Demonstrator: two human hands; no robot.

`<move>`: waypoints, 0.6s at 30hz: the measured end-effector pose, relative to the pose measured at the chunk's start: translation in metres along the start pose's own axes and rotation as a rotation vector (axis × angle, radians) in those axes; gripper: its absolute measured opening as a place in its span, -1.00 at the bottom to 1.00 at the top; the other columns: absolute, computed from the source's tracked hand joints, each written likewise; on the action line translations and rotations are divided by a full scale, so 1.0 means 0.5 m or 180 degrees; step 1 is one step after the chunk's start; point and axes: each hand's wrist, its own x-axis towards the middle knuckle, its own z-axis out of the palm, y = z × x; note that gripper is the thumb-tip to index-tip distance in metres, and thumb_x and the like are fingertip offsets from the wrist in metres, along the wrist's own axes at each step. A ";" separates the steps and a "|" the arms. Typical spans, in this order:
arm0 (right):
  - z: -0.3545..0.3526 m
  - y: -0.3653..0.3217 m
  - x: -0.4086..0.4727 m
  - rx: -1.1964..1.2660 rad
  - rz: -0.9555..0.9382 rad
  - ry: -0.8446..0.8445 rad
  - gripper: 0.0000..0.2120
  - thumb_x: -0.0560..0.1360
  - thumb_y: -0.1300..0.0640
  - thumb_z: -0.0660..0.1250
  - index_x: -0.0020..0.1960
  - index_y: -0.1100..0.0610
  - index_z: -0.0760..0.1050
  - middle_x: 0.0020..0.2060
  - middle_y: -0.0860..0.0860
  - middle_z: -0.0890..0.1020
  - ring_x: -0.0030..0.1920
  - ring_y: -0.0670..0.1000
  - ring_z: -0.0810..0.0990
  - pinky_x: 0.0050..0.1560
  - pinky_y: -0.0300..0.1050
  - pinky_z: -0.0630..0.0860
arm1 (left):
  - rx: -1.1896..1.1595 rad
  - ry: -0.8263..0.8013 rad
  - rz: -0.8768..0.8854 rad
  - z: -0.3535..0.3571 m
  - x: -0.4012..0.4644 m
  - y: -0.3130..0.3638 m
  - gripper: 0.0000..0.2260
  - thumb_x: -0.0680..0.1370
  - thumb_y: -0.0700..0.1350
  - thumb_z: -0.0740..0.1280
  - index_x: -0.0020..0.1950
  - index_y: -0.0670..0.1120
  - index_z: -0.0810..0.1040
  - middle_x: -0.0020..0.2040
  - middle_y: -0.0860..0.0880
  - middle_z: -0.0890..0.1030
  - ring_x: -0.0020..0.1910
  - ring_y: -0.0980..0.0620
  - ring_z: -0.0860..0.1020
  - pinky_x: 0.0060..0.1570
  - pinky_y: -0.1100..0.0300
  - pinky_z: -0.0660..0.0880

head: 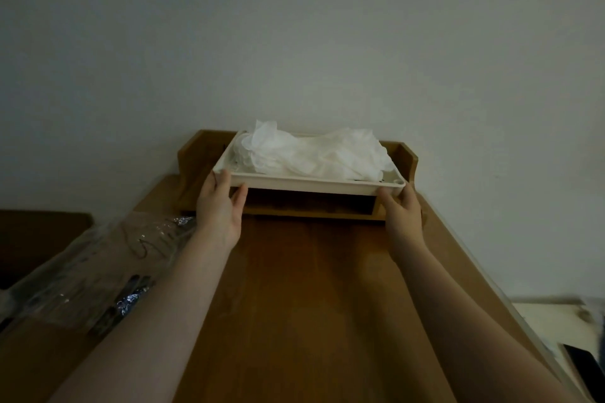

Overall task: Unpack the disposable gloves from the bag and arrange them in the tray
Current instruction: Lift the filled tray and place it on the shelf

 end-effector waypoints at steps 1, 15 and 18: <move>0.008 0.001 0.002 -0.0058 -0.0009 0.0073 -0.57 0.59 0.10 0.24 0.44 0.05 0.30 0.29 -0.09 0.45 0.26 -0.07 0.40 0.16 -0.17 0.41 | 0.0383 0.0046 0.0132 0.000 0.005 -0.002 -0.66 0.61 -0.03 0.23 0.38 -0.01 0.41 0.24 -0.01 0.46 0.12 0.06 0.48 0.02 0.23 0.52; 0.054 0.008 0.083 -0.0276 0.0148 0.0411 -0.63 0.61 0.07 0.19 0.41 0.03 0.35 0.21 -0.07 0.50 0.25 0.00 0.44 0.23 -0.03 0.45 | 0.1269 0.0172 0.0351 0.038 0.091 -0.016 -0.63 0.62 0.08 0.17 0.42 0.04 0.37 0.16 0.08 0.42 0.23 0.03 0.38 0.29 0.03 0.35; 0.041 0.012 0.080 -0.0400 0.0410 0.0386 -0.57 0.58 0.02 0.24 0.43 0.06 0.33 0.30 0.01 0.48 0.31 0.08 0.43 0.28 0.03 0.41 | 0.1427 0.0179 0.0363 0.035 0.082 -0.017 -0.58 0.62 0.11 0.14 0.46 0.03 0.29 0.28 0.03 0.41 0.28 0.01 0.36 0.26 0.05 0.34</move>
